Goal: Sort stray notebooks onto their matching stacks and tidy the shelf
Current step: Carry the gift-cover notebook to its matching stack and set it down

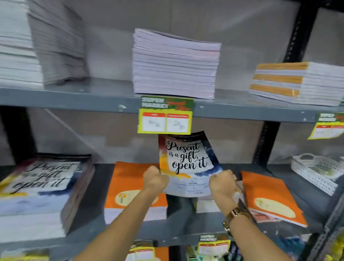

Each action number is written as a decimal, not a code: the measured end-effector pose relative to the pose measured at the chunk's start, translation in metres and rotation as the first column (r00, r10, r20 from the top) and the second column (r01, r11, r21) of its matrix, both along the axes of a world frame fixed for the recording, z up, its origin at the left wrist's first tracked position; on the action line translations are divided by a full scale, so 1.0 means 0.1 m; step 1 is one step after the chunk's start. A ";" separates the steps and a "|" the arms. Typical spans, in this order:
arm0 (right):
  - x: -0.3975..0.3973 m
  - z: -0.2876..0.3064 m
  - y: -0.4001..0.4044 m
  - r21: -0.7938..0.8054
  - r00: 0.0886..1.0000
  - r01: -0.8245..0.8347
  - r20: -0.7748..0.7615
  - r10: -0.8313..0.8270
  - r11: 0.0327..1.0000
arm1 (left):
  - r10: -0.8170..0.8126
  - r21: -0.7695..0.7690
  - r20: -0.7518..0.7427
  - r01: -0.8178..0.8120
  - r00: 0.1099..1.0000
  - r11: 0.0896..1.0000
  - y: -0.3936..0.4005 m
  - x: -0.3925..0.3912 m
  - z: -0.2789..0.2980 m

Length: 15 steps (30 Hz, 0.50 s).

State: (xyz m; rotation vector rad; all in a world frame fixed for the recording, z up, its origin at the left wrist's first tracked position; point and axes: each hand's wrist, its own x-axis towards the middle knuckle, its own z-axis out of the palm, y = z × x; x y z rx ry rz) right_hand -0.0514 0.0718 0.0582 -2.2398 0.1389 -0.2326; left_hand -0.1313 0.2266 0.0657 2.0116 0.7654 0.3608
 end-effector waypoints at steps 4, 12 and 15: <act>-0.39 -0.02 0.66 0.024 0.993 -0.108 -0.042 0.109 0.994 | 0.122 0.036 -0.005 -0.122 0.993 0.992 0.57 -0.51 -0.04; -1.16 -0.08 1.89 0.089 0.934 -0.334 -0.104 0.343 0.938 | 0.344 0.116 -0.055 -0.336 0.938 0.935 1.72 -1.42 -0.08; -1.38 -0.13 2.28 0.130 0.883 -0.428 -0.149 0.445 0.894 | 0.383 0.150 -0.052 -0.372 0.922 0.916 2.09 -1.71 -0.11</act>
